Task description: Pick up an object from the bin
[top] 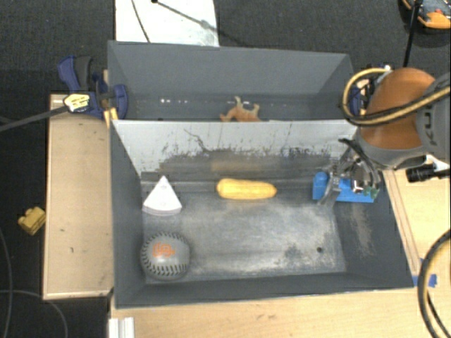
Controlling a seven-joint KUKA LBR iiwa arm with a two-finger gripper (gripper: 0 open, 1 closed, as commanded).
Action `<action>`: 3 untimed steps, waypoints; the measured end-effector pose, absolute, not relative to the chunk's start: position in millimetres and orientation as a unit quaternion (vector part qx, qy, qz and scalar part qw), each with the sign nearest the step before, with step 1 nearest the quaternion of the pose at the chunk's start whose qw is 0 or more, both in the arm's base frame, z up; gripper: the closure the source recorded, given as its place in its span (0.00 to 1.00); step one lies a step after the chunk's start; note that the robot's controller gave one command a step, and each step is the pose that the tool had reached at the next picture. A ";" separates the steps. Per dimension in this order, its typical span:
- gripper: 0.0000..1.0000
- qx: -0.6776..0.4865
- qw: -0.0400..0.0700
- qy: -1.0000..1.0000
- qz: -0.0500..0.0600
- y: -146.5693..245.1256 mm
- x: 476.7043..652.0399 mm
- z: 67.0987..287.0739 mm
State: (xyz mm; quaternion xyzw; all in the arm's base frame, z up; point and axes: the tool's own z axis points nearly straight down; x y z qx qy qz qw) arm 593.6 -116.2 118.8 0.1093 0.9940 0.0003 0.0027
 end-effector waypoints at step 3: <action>1.00 0.102 0.001 0.995 0.000 -113.6 594.2 161.0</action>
Offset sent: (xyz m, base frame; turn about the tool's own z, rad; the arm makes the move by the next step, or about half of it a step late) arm -0.0001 -0.0001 0.0632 0.0000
